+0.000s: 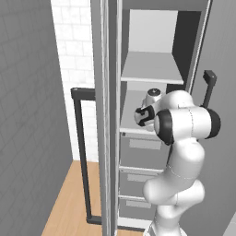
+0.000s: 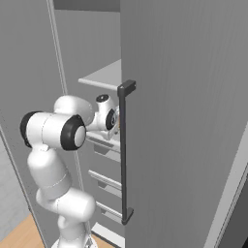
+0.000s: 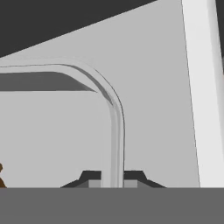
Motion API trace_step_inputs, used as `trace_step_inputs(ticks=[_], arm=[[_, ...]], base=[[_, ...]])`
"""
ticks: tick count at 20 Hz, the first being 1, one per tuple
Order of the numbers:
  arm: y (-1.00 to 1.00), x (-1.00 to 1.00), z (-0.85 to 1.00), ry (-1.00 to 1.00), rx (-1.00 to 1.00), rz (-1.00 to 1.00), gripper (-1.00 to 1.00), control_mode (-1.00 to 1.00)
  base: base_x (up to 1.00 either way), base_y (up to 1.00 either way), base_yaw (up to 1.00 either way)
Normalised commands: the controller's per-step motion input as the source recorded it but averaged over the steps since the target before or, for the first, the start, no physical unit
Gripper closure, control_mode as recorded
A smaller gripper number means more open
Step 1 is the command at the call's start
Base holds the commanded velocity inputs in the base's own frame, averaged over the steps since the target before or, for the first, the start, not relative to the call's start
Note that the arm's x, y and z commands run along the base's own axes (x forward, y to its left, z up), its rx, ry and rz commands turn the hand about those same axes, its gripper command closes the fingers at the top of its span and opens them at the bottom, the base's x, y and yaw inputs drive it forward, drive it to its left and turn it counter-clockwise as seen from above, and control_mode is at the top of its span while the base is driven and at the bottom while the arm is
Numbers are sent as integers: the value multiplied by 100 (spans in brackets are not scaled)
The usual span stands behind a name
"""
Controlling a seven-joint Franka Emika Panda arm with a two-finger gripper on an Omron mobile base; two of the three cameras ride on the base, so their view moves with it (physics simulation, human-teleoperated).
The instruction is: Take the meat container that has the chicken drumstick and place it on the second highest rack of the freezer. Then take the vegetable container that has the corn and lime and place it on the highest rack of the freezer.
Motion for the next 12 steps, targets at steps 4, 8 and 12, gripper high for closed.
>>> trace_step_inputs(ticks=[4,8,12], arm=[[-14,20,-36,0,0,0,100,-100],[-12,34,-18,0,0,0,100,-100],[-11,22,-18,0,0,0,100,-100]], base=[[0,0,0],[0,0,0],[0,0,0]])
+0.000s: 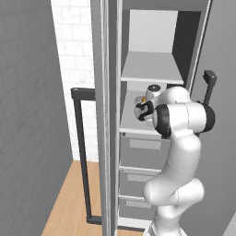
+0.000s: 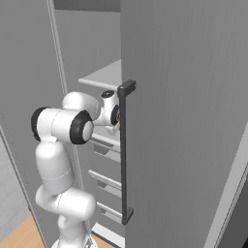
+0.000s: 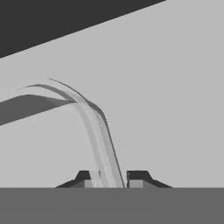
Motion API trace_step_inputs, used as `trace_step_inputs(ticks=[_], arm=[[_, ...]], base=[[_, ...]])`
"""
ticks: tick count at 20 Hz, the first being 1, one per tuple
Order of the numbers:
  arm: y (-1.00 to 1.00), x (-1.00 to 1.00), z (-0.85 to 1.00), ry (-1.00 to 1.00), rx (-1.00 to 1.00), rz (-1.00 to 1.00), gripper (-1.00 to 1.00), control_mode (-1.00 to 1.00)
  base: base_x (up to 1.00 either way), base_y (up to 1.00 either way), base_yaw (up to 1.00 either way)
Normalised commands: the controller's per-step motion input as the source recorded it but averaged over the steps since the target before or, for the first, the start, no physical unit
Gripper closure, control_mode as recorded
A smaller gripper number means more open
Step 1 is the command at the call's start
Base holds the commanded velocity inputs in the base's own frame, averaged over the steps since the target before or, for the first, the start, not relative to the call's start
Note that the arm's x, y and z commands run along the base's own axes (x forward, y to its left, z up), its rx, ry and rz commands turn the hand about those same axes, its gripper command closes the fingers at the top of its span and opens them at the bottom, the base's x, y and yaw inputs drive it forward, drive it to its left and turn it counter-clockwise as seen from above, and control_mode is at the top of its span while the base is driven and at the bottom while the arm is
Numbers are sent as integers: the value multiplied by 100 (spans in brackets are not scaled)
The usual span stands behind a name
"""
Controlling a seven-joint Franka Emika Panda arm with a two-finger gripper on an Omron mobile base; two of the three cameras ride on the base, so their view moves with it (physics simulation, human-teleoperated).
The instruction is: Take the meat container that has the chicken drumstick and place it on the second highest rack of the freezer. Then take the vegetable container that has the corn and lime and place it on the highest rack of the freezer.
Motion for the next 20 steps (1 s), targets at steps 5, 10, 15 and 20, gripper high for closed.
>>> trace_step_inputs(ticks=[5,10,15,20], arm=[[0,0,-2,0,0,0,100,-100],[0,0,0,0,0,0,-100,-100],[0,0,0,0,0,0,-100,-100],[0,0,0,0,0,0,-100,-100]], base=[[0,0,0],[0,0,0],[0,0,0],[0,0,0]])
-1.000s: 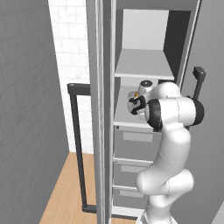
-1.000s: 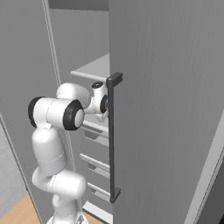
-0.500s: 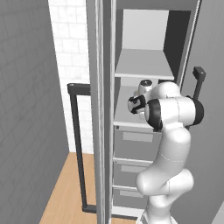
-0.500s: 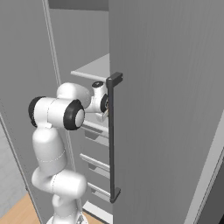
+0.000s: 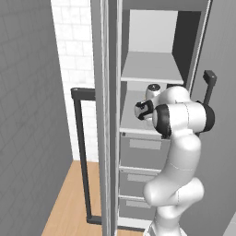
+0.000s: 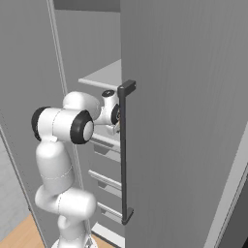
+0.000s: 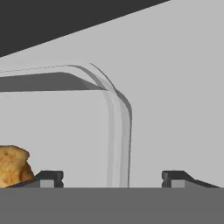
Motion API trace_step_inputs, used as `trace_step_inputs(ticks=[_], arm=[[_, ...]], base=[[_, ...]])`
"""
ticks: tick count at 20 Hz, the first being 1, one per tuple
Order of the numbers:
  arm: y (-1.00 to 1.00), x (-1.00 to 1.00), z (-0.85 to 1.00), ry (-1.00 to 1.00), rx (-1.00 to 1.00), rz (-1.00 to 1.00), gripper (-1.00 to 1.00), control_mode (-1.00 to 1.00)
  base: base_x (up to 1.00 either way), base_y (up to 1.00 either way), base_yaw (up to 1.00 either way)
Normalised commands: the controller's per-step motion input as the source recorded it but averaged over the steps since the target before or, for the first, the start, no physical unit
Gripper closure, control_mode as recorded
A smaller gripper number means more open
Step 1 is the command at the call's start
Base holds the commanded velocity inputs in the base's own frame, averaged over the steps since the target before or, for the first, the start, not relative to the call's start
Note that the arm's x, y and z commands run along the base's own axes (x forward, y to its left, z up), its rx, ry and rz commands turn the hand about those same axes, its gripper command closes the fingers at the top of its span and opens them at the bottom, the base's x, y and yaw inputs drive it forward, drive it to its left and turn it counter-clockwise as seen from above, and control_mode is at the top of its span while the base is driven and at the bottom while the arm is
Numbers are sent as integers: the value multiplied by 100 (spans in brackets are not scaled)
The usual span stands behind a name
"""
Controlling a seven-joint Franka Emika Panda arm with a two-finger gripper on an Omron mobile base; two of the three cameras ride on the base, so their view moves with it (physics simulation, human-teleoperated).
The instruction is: Take the meat container that has the chicken drumstick and place it on the second highest rack of the freezer. Then take the vegetable container that has the corn and lime and place it on the highest rack of the freezer.
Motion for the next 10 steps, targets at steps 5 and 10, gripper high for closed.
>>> trace_step_inputs(ticks=[5,10], arm=[[0,-9,0,-2,0,0,-100,-100],[5,-88,1,-22,0,0,-100,-100]], base=[[0,0,0],[0,0,0]])
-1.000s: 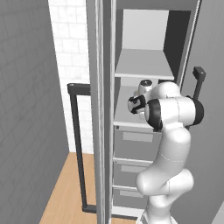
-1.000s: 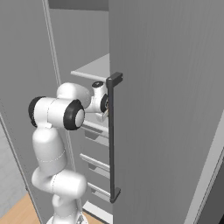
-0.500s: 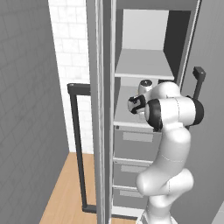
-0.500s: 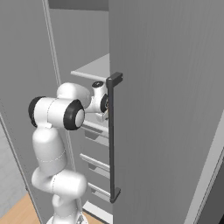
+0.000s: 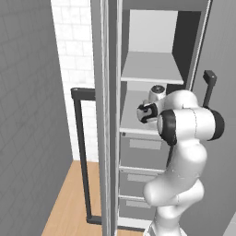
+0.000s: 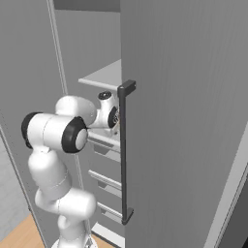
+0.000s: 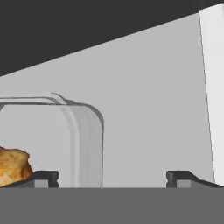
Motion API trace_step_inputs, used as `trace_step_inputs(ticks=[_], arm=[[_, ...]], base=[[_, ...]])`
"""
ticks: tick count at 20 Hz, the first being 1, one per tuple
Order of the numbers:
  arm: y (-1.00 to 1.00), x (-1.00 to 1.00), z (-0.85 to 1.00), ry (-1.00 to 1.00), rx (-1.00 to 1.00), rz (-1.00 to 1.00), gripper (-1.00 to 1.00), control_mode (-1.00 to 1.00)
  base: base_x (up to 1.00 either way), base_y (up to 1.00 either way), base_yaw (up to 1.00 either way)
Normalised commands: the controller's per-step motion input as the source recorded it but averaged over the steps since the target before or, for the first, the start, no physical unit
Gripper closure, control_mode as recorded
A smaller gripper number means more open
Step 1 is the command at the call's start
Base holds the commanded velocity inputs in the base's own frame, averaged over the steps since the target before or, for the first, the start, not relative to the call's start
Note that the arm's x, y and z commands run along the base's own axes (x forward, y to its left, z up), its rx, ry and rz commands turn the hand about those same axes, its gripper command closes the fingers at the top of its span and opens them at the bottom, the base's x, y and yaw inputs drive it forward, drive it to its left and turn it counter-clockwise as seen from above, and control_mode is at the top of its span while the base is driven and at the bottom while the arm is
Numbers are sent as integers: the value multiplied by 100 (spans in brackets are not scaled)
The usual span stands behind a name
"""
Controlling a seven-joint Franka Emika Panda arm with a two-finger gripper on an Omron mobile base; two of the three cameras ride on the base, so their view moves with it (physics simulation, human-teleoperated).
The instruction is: Take the meat container that has the chicken drumstick and place it on the second highest rack of the freezer. Then take the vegetable container that has the corn and lime and place it on the highest rack of the freezer.
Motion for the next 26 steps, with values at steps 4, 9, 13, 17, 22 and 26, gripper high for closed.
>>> trace_step_inputs(ticks=[4,9,13,17,22,26], arm=[[20,-97,14,-32,0,0,-100,-100],[36,-37,54,-19,0,0,-100,-100],[26,0,91,-16,0,0,-100,-100],[4,-5,84,-6,0,0,-100,-100],[0,-71,46,0,0,2,-100,-100],[0,-74,20,4,0,16,-100,-100]], base=[[0,0,0],[0,0,0],[0,0,0],[0,0,0],[0,0,0],[0,0,0]])
